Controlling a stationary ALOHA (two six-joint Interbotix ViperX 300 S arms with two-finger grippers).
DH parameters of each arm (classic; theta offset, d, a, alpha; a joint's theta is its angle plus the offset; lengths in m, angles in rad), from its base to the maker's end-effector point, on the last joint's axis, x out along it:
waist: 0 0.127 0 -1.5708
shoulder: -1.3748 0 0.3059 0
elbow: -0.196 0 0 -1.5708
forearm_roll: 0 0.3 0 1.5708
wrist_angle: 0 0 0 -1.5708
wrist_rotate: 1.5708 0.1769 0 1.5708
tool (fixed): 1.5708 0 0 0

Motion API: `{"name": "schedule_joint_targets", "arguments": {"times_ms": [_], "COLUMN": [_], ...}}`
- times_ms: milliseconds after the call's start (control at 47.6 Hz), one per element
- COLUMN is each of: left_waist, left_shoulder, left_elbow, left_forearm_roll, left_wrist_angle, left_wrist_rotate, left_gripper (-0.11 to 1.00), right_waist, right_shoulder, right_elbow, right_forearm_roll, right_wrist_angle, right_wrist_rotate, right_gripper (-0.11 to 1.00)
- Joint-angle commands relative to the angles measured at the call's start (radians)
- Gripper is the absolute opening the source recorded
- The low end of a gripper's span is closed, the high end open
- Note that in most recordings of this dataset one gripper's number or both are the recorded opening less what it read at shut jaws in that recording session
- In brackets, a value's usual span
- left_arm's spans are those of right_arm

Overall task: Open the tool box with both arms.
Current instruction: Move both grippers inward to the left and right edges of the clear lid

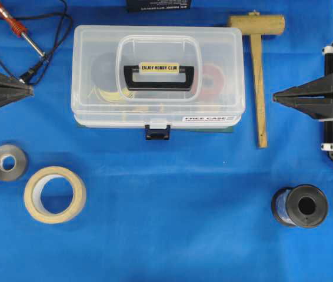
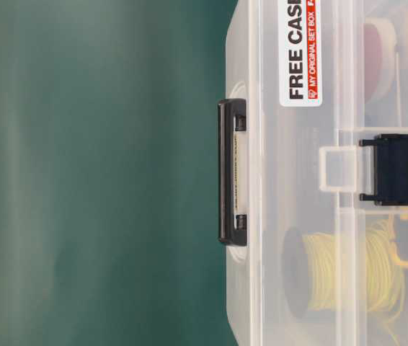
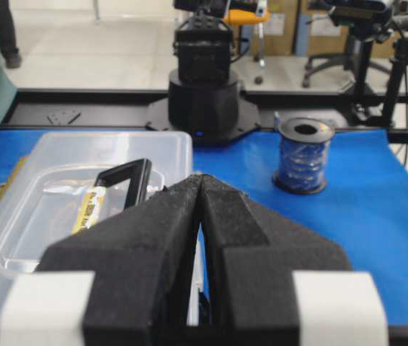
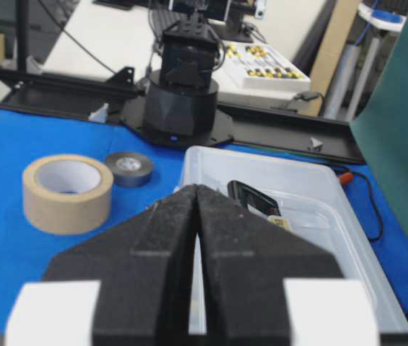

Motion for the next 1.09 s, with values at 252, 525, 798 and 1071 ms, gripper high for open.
{"name": "schedule_joint_targets", "arguments": {"times_ms": [252, 525, 798, 1071], "left_waist": [0.04, 0.132, 0.221, 0.278], "left_shoulder": [-0.003, 0.023, 0.026, 0.083], "left_elbow": [-0.028, -0.021, -0.02, 0.015], "left_forearm_roll": [-0.031, -0.031, -0.034, -0.034], "left_wrist_angle": [-0.006, 0.048, 0.107, 0.187], "left_wrist_rotate": [0.141, 0.146, 0.138, 0.147], "left_gripper": [0.0, 0.0, 0.64, 0.9], "right_waist": [-0.021, -0.114, -0.213, -0.299], "right_shoulder": [0.005, 0.006, 0.015, 0.084], "right_elbow": [-0.063, -0.064, -0.066, -0.052], "right_forearm_roll": [-0.002, 0.009, 0.011, 0.009], "right_wrist_angle": [0.049, 0.138, 0.262, 0.397], "right_wrist_rotate": [-0.009, 0.003, 0.005, 0.003], "right_gripper": [0.0, 0.01, 0.7, 0.82]}}
